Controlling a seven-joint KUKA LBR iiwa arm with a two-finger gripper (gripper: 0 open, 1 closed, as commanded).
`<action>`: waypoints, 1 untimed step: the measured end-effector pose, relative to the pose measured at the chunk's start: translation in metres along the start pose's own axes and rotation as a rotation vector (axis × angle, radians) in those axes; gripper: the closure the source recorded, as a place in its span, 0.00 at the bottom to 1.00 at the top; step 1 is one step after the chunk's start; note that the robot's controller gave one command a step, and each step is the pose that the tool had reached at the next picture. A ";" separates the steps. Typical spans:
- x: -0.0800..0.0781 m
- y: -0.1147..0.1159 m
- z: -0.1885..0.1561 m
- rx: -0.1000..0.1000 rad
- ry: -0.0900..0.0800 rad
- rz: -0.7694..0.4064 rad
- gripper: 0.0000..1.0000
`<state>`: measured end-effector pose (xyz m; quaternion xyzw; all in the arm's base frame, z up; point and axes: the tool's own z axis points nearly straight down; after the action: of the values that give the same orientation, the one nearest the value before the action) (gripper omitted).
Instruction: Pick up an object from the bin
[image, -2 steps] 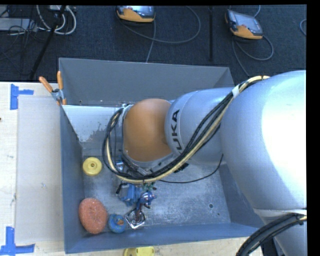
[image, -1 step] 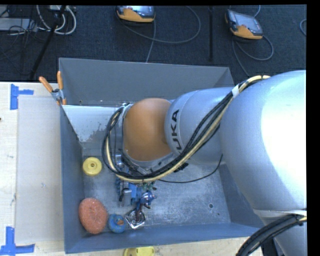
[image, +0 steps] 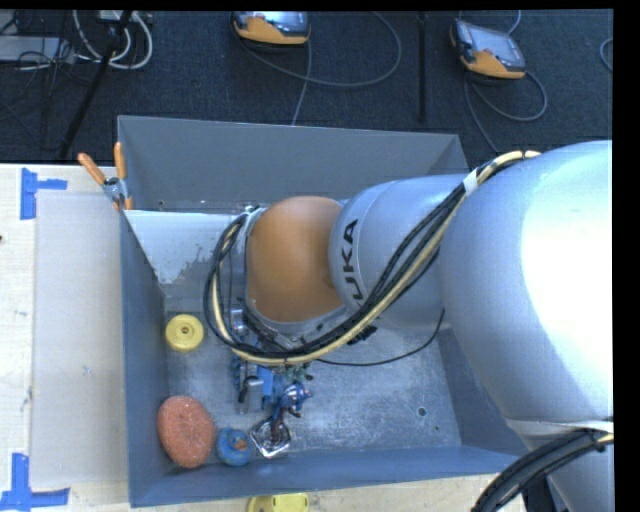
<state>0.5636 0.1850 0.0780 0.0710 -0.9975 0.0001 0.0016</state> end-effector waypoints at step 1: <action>-0.017 -0.069 -0.058 0.000 -0.003 -0.024 1.00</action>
Offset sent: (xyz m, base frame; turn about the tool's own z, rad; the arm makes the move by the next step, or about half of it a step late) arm 0.0000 0.0000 0.0000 0.0000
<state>0.5907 0.1196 0.1364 0.0828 -0.9966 -0.0003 0.0000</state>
